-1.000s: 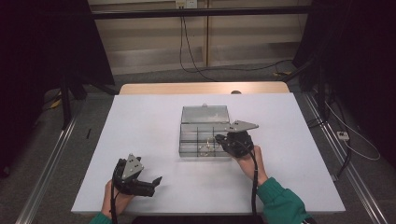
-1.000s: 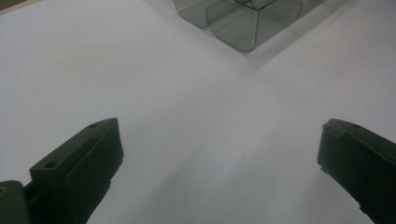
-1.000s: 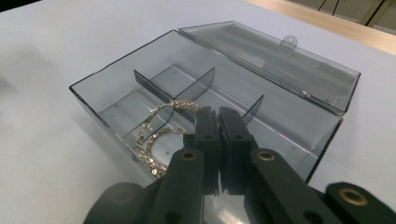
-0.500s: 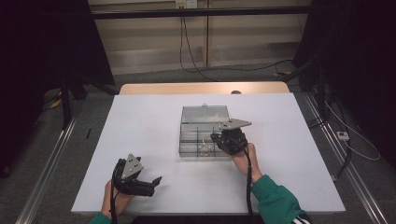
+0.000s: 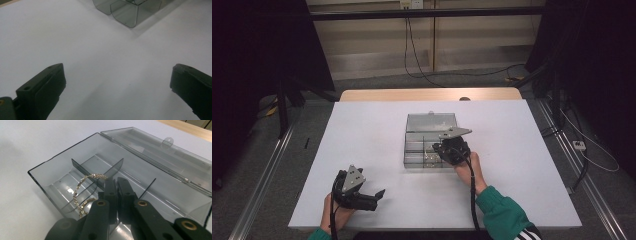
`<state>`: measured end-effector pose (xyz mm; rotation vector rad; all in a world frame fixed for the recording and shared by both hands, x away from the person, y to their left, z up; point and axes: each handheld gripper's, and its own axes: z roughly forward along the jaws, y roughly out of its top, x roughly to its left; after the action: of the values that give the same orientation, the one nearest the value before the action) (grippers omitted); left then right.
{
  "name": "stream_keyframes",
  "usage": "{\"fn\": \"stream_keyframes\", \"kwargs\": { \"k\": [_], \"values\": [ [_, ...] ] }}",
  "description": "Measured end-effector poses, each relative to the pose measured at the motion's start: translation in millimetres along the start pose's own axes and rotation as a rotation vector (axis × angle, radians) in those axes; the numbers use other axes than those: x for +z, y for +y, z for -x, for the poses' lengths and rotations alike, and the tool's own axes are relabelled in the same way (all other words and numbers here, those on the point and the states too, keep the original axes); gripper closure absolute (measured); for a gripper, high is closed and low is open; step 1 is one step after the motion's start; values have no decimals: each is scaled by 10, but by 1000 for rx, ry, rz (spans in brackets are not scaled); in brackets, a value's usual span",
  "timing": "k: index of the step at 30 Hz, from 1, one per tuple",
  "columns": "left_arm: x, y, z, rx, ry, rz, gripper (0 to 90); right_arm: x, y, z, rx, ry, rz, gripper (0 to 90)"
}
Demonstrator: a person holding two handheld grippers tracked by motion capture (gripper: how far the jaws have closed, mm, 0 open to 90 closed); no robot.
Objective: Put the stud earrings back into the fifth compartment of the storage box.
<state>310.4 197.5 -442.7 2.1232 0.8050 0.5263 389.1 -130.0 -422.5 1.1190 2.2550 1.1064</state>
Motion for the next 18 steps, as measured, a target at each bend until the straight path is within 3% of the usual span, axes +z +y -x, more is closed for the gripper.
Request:
{"fn": "stream_keyframes", "kwargs": {
  "k": [18],
  "values": [
    [7,-8,-16,-5,-1,-1,0,73,-36,-30,-29,-16,-63,880]
  ]
}}
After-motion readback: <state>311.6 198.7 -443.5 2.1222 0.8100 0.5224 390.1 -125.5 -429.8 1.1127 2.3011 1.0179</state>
